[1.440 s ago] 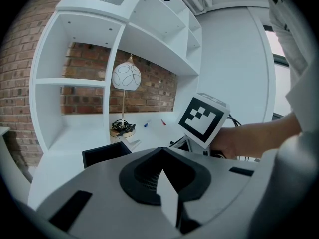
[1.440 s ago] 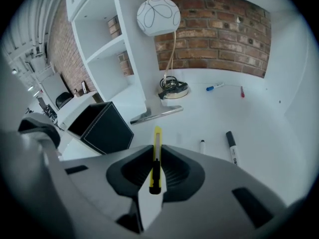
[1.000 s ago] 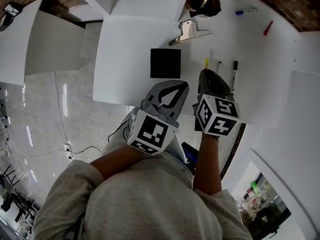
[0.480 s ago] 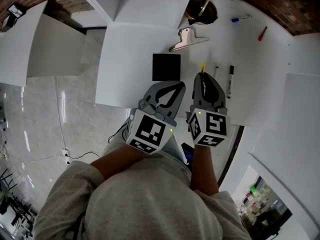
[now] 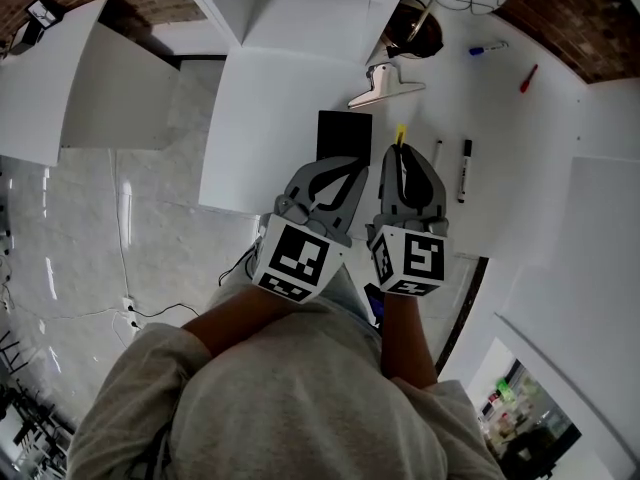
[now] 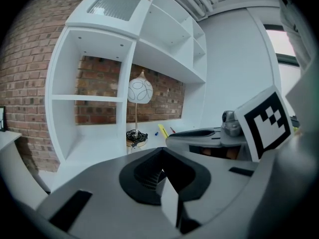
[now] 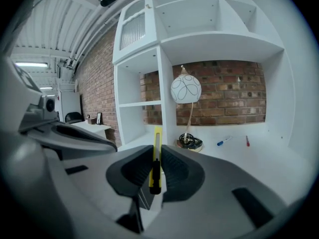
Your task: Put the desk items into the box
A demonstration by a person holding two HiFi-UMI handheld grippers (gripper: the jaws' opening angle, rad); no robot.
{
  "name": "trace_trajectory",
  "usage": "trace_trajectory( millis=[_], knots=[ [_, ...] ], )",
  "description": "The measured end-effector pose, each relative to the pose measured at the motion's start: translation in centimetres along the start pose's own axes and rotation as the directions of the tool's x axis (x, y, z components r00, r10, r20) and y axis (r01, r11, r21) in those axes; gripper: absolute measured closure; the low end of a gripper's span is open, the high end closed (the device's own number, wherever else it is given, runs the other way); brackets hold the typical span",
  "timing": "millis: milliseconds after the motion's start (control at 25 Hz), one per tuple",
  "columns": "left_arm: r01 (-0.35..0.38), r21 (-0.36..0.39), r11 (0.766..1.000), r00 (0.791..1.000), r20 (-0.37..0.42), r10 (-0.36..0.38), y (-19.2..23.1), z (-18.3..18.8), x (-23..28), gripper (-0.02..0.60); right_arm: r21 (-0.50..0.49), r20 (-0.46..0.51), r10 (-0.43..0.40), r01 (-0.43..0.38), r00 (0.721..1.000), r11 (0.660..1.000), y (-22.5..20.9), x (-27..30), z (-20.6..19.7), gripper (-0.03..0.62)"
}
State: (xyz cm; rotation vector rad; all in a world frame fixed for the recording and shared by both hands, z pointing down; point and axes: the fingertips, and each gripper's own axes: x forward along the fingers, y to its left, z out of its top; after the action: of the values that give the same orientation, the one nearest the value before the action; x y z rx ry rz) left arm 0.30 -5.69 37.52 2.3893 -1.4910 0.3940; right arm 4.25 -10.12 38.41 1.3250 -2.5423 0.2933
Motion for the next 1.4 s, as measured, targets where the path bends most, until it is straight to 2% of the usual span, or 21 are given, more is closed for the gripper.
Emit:
trace_trajectory(
  millis=[240, 680, 1120, 1400],
  knots=[
    [-0.026, -0.002, 1.0, 1.0, 0.008, 0.026, 1.2, 0.1, -0.7, 0.572, -0.017, 0.063, 0.039, -0.038, 0.997, 0.999, 1.6, 0.6, 1.6, 0.533],
    [-0.069, -0.006, 0.998, 0.998, 0.014, 0.069, 3.4, 0.1, -1.7, 0.572, -0.052, 0.091, 0.112, -0.108, 0.99, 0.993, 4.4, 1.9, 2.4, 0.533],
    [-0.114, -0.038, 0.993, 0.993, 0.004, 0.114, 6.2, -0.8, -2.6, 0.572, -0.101, -0.026, 0.172, -0.174, 0.985, 0.98, 7.1, 4.9, 0.5, 0.533],
    [-0.127, -0.048, 0.991, 0.992, 0.002, 0.127, 7.2, -1.0, -3.1, 0.572, -0.149, -0.137, 0.181, -0.201, 0.974, 0.968, 8.2, 6.2, -1.0, 0.533]
  ],
)
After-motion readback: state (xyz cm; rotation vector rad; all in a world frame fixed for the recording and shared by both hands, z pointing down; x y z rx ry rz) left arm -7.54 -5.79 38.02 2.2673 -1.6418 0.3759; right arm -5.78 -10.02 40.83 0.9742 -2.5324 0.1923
